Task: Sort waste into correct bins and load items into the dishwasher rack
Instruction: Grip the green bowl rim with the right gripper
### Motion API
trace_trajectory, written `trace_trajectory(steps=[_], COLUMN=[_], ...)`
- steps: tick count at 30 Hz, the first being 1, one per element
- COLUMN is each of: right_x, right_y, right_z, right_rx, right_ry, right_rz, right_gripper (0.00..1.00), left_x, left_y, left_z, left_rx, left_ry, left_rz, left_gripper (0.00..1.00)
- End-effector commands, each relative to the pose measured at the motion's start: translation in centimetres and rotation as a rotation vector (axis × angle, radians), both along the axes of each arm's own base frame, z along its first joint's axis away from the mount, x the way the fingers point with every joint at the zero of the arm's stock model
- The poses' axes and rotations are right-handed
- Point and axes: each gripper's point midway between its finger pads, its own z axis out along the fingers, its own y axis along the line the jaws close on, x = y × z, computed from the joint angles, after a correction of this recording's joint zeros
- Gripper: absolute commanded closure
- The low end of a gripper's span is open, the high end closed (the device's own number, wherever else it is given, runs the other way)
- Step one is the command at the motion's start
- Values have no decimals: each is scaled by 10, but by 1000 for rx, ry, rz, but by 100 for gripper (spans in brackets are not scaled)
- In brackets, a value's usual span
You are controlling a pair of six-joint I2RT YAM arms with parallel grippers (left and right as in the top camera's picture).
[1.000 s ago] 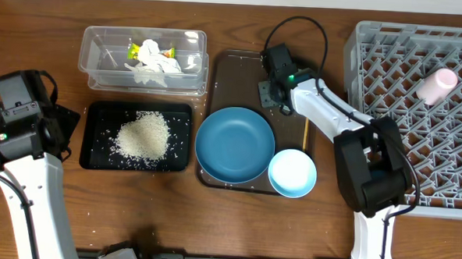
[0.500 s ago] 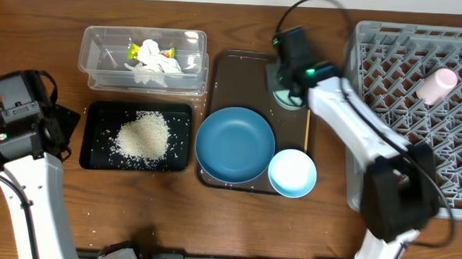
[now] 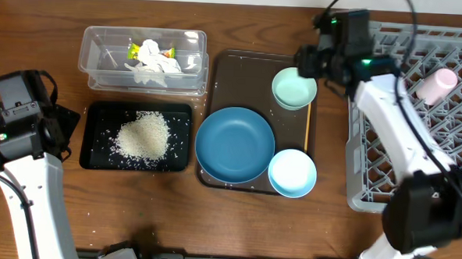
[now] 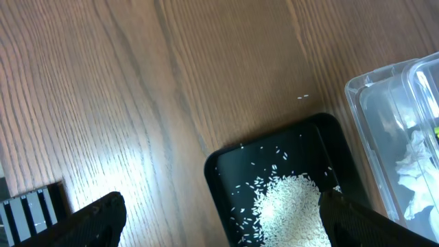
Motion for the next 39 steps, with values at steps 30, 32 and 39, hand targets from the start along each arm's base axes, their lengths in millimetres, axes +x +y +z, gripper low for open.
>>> trace_trajectory(steps=[30,32,39], right_x=[-26,-25,-18], right_y=[46,46,48], right_z=[-126,-122,-78], right_rx=[-382,-378,-334], right_ry=[121,114,32], right_rz=[27,25,8], right_gripper=[87,93,99], left_x=[-2,-2,-2], left_y=[1,1,1], left_z=[-1,-1,-1], left_rx=[1,1,1], left_ry=[8,8,8], left_rz=[8,8,8], left_gripper=[8,8,8])
